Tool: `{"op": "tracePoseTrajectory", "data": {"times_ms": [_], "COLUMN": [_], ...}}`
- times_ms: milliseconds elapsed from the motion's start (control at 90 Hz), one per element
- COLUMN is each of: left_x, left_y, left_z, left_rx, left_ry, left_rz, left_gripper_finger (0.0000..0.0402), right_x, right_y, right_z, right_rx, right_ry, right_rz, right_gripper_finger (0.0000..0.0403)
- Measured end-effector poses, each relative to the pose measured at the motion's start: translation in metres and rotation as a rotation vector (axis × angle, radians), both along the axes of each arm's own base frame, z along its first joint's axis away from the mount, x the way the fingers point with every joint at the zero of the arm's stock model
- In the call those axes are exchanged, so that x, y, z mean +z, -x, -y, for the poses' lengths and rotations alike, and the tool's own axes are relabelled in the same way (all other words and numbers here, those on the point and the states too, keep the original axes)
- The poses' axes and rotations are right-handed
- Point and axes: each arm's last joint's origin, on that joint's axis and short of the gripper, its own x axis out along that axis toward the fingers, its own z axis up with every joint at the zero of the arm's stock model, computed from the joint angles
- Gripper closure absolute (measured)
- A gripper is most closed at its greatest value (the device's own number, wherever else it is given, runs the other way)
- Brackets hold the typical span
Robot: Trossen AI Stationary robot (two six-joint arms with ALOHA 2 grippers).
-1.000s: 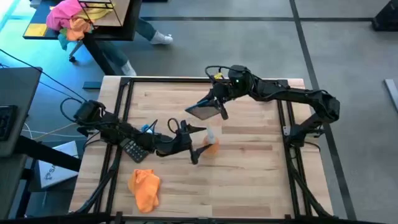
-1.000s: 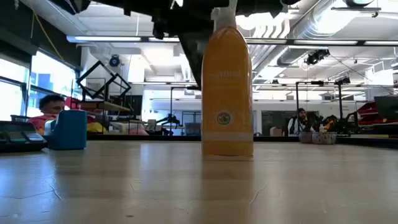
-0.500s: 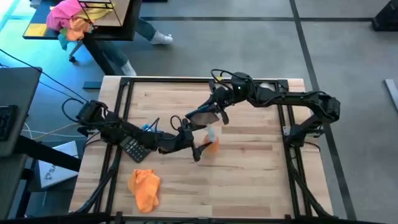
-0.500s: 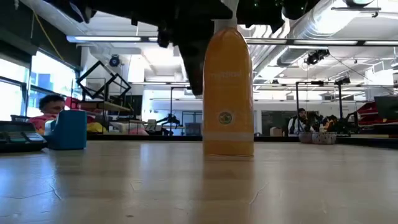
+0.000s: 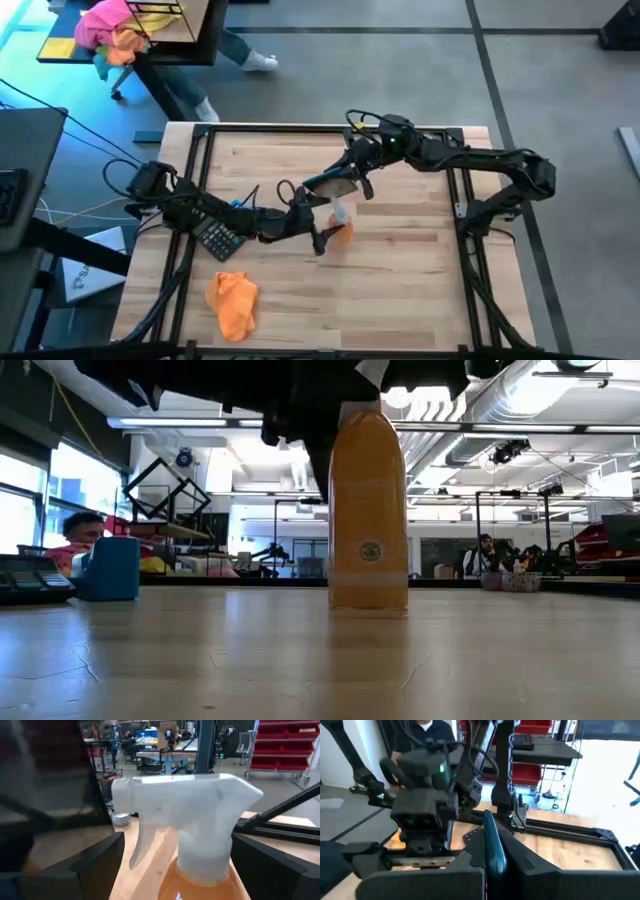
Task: Apply microfiber cloth
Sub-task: Spray the blue phone using the orange spray bottle
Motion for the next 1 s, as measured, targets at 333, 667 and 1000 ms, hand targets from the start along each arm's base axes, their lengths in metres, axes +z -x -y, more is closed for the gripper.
{"op": "tracePoseTrajectory", "data": {"times_ms": [333,667,1000], "left_x": [0.002,0.008,0.022], "left_y": [-0.008,-0.015,-0.023], "left_z": [0.002,-0.010,-0.040], "left_rx": [0.034,-0.240,-0.507], "left_ry": [0.012,0.036,0.036], "left_rz": [0.033,0.077,0.168], "left_gripper_finger": [0.0073,0.0084,0.0088], "right_x": [-0.008,0.012,0.030], "right_y": [0.004,0.023,0.060], "right_z": [-0.003,-0.013,-0.051], "right_rx": [0.012,-0.188,-0.384], "right_ry": [0.044,0.098,0.109], "right_rz": [-0.087,-0.099,-0.209], "right_gripper_finger": [0.0403,0.0403,0.0403]}}
